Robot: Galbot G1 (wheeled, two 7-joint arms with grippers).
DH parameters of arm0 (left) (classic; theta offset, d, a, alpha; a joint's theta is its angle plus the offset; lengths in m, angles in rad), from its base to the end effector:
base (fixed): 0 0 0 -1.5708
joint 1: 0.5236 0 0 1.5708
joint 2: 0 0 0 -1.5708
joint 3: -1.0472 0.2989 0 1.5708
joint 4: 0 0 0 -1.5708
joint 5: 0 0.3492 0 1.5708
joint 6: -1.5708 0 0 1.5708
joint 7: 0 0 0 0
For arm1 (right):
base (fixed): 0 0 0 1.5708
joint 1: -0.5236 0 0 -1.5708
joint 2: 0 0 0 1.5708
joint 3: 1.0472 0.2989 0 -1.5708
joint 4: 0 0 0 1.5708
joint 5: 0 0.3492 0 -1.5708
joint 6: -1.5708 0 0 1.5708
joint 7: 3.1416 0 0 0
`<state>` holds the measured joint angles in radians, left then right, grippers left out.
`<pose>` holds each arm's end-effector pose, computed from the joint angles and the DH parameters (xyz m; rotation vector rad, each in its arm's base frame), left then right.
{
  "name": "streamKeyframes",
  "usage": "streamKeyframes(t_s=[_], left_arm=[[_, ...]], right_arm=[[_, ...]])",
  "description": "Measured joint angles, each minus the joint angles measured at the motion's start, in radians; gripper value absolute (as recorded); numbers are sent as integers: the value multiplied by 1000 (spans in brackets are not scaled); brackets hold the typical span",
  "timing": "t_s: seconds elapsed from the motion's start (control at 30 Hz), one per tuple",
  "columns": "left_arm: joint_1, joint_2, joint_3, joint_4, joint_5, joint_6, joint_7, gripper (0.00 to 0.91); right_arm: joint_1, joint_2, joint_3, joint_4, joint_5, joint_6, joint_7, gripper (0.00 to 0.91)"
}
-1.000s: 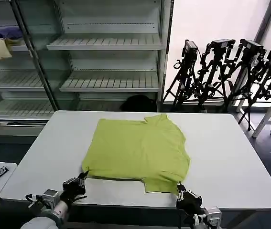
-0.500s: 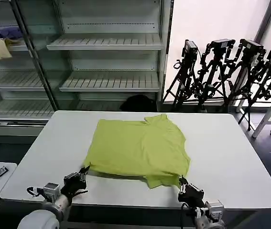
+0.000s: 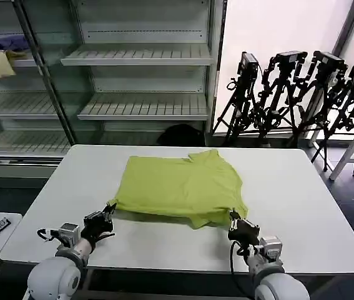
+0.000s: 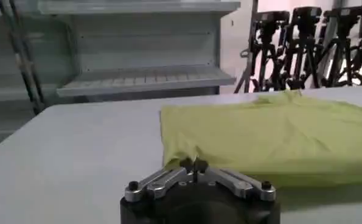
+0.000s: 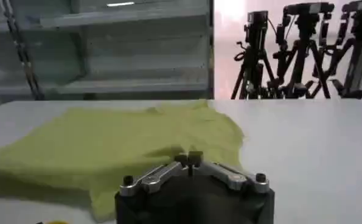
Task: Fold and organize the clothes.
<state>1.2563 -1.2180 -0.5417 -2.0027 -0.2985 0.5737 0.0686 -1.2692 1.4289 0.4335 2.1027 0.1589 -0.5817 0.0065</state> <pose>0.2808 0.0582 -0.2041 -0.2472 -2.7601 -0.0920 0.2650 0.0096 -0.1873 0.2345 -2.8428 -0.0130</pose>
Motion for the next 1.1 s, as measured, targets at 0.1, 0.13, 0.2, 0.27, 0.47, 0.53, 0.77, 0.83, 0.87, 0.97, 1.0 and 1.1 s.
streamKeyframes(t_s=[0.1, 0.13, 0.2, 0.27, 0.47, 0.53, 0.77, 0.83, 0.87, 0.97, 1.0, 1.1], left_arm=[[-22, -1, 10, 22, 13, 1, 0, 0], [-28, -2, 14, 28, 16, 1, 0, 0], [-42, -5, 22, 43, 25, 1, 0, 0], [-53, -7, 29, 56, 31, 1, 1, 0], [-84, -13, 48, 94, 57, 1, 0, 10], [-91, -15, 52, 105, 65, 1, 0, 10], [-112, -15, 64, 133, 86, 0, 2, 10], [-118, -14, 69, 139, 91, 0, 2, 10], [-122, -13, 71, 142, 94, 0, 2, 10], [-132, -10, 78, 153, 103, 0, 3, 10], [-135, -10, 81, 156, 106, 0, 3, 40], [-146, -10, 88, 168, 114, 0, 3, 907]], right_arm=[[37, 0, -4, -35, -7, 0, -9, 0], [49, 1, -5, -46, -9, 0, -12, 0], [72, 2, -7, -68, -15, 0, -17, 0], [93, 4, -9, -88, -22, 0, -22, 0], [151, 13, -10, -149, -48, 0, -39, 0], [171, 15, -11, -170, -55, 1, -42, 0], [233, 24, -17, -234, -87, 2, -52, 0], [248, 26, -18, -251, -95, 2, -54, 0], [256, 27, -18, -259, -98, 2, -54, 0], [276, 33, -17, -281, -108, 3, -57, 20], [282, 34, -17, -287, -111, 3, -58, 907], [295, 37, -17, -304, -119, 3, -58, 907]])
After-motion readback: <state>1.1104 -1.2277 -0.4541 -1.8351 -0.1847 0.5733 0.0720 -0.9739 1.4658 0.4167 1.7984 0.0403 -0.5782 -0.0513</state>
